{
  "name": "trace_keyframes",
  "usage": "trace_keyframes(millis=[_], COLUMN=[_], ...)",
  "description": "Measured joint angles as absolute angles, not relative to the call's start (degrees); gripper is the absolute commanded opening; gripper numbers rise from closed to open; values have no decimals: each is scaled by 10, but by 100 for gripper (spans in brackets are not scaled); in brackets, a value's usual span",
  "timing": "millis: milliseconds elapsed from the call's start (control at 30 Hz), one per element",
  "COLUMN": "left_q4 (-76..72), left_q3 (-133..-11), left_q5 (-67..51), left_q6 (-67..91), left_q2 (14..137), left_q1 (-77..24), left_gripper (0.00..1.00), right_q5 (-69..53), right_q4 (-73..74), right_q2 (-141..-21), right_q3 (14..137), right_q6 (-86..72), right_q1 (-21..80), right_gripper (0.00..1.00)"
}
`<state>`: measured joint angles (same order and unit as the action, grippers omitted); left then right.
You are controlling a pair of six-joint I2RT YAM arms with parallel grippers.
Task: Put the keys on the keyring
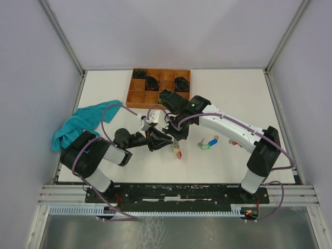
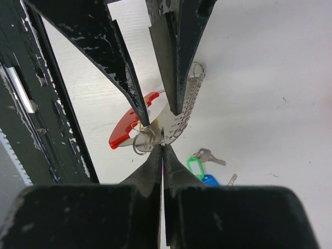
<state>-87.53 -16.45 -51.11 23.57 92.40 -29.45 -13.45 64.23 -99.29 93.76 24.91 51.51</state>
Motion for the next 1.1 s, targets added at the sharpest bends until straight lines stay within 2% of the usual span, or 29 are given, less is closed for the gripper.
trace_keyframes(millis=[667, 933, 1100], left_q4=[-875, -875, -876], left_q3=[-170, -180, -185], left_q5=[-518, -531, -542], left_q6=[236, 249, 259], left_q2=[912, 915, 920], left_q1=[-297, -298, -300], left_gripper=[28, 19, 3], right_q5=[-182, -193, -193], right_q4=[600, 599, 596], right_q2=[-973, -971, -968], right_q3=[902, 902, 900], right_q6=[249, 249, 250], right_q1=[507, 503, 501], right_gripper=[1, 2, 8])
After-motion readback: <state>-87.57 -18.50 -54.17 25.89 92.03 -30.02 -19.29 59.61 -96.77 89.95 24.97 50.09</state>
